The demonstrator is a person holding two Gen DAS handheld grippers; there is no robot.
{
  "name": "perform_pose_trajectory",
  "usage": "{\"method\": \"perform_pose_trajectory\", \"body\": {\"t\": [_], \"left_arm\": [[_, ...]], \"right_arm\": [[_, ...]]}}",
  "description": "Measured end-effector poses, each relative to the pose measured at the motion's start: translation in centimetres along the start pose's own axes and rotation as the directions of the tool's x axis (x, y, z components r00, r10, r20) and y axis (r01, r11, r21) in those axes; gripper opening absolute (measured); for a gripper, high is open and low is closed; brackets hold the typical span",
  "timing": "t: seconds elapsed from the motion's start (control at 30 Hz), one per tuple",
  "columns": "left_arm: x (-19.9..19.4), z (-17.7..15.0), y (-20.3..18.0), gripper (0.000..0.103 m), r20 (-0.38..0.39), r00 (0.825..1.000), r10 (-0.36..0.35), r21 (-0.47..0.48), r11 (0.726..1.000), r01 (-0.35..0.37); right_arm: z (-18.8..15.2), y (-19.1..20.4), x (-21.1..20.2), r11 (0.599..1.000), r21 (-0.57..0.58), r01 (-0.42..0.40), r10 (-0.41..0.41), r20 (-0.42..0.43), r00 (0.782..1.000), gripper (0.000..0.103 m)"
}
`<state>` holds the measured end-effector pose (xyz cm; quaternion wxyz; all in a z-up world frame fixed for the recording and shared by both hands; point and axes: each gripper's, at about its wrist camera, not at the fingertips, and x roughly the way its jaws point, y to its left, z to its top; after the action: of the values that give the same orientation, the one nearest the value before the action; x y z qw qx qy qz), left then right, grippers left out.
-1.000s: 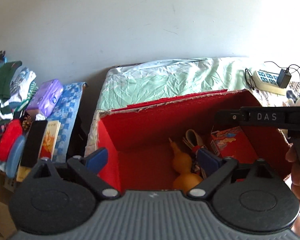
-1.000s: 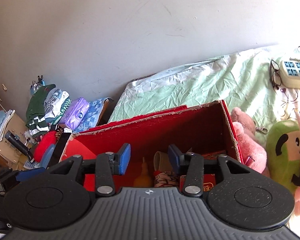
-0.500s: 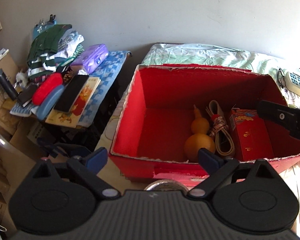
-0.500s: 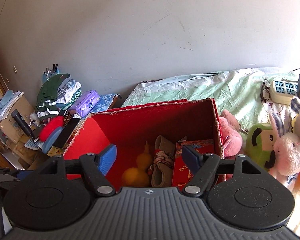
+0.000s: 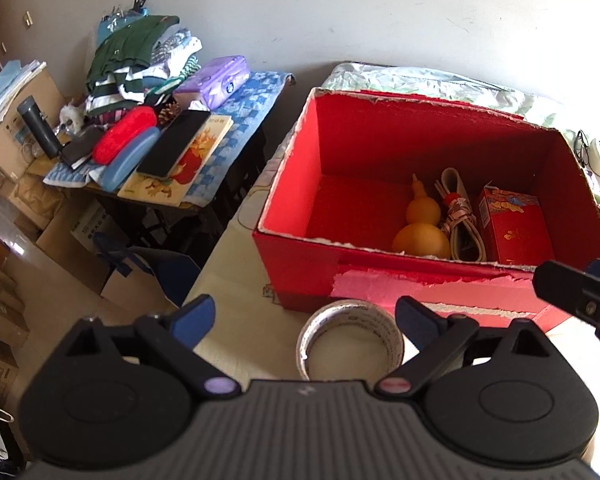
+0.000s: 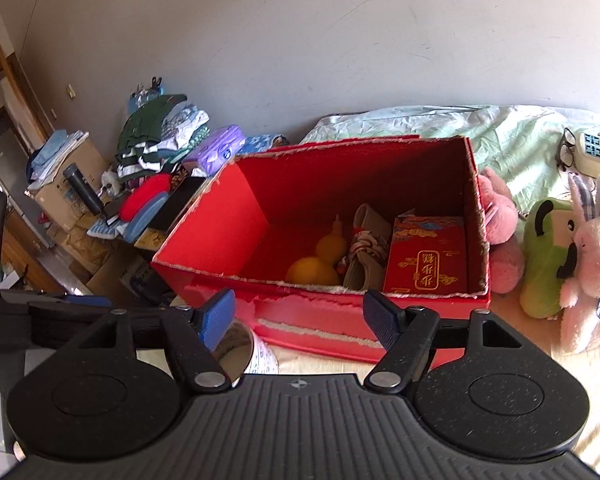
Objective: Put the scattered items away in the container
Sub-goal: 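Move the right gripper down to the brown pine cone by the tape roll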
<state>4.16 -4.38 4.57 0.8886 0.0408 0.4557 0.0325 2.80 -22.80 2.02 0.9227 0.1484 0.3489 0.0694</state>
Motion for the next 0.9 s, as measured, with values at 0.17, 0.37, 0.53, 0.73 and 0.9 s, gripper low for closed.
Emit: {"method": "perform_pose_trajectory", "body": {"t": [0.17,0.37,0.53,0.73,0.9], "left_arm": [[0.5,-1.1,1.1,0.096,-0.024,1.0,0.014,-0.027,1.0,-0.015],[0.4,-3.2,3.4,0.096,-0.035,0.999,-0.014,-0.056,0.998,0.012],[1.5,-5.2,5.5,0.096,-0.07,0.996,-0.059,-0.09,0.995,0.052],[2.2,-7.0,6.4,0.096,-0.101,0.987,-0.124,-0.074,0.99,0.117],[2.5,-7.5,6.6,0.096,-0.117,0.972,-0.201,-0.053,0.979,0.196]], "right_arm": [[-1.4,0.3,1.7,0.998,0.027,-0.051,0.053,-0.106,0.993,0.061],[-3.1,0.9,2.7,0.997,0.02,-0.077,0.079,-0.168,0.983,0.05],[-4.3,1.2,3.3,0.996,0.038,-0.08,0.086,-0.214,0.973,0.043],[-5.0,1.5,3.9,0.996,0.062,-0.061,0.075,-0.252,0.965,0.041],[-5.5,1.7,4.4,0.996,0.084,-0.038,0.061,-0.288,0.956,0.041]]}}
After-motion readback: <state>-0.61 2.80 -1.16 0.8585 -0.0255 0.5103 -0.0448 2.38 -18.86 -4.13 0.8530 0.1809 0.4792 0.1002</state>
